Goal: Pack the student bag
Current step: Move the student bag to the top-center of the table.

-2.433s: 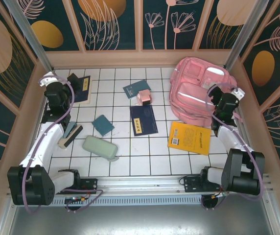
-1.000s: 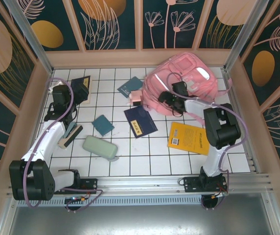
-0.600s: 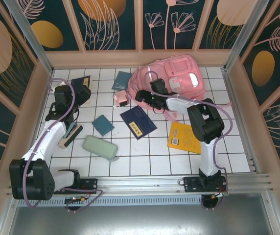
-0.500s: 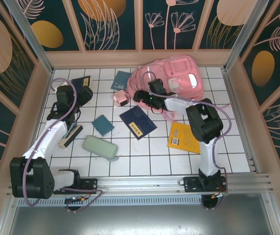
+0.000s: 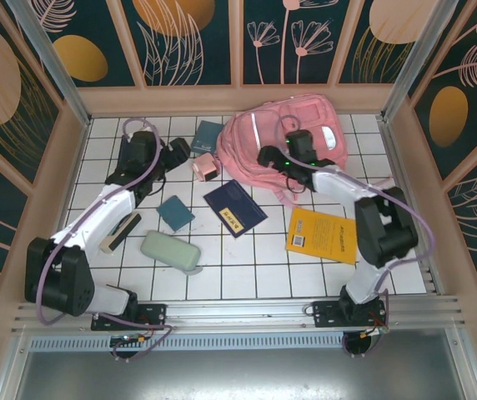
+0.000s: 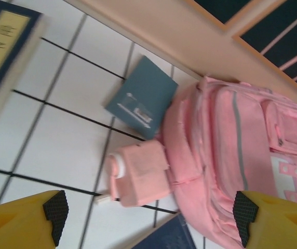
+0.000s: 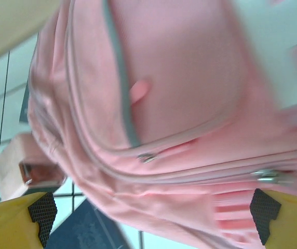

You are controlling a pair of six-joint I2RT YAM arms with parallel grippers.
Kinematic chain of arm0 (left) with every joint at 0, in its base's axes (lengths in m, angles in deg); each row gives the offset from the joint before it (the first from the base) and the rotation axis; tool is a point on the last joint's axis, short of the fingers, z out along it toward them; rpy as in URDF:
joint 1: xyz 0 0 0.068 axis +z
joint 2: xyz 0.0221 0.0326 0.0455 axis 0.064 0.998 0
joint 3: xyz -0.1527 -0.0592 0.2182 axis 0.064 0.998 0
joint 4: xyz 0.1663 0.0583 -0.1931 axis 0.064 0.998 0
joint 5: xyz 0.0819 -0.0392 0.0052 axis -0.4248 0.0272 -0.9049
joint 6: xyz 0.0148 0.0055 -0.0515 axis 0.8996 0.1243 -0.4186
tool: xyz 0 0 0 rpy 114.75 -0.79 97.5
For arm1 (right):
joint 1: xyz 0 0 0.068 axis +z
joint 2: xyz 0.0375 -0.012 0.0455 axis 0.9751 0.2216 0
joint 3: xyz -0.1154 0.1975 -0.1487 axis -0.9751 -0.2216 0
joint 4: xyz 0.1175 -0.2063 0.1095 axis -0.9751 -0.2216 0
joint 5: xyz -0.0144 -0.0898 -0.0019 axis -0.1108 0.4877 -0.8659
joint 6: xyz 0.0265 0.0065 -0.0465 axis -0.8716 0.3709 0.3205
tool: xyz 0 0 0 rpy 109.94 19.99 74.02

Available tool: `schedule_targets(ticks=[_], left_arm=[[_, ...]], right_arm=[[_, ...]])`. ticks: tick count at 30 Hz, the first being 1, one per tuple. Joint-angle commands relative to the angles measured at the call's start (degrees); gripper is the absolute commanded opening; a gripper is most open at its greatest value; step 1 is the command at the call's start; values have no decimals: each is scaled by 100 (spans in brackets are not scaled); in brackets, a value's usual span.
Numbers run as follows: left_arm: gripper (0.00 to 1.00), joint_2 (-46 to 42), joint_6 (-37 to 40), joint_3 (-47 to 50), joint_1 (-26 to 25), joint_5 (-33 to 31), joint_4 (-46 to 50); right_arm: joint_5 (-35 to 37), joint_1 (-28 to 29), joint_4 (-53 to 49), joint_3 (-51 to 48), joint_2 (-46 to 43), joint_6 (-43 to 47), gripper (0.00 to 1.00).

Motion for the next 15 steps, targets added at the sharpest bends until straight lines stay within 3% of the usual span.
schedule_targets(ticks=[1,3,8,12,15], left_arm=[[82,523,0,-533,-426,-82,109],[77,896,97,-879,-692,-51,136],[76,2036,463,-1983,-1423,-225,479],[74,2844,684,-2751,-1781,-255,738],[65,3438,862,-3301,-1987,-98,802]], right_arm=[[232,-445,132,-567,-700,207,99],[263,-720,172,-859,-1042,345,99],[162,-1572,139,-1509,-1677,327,99],[93,-1995,152,-1727,-1698,286,99],[95,-2103,173,-1727,-1559,258,99]])
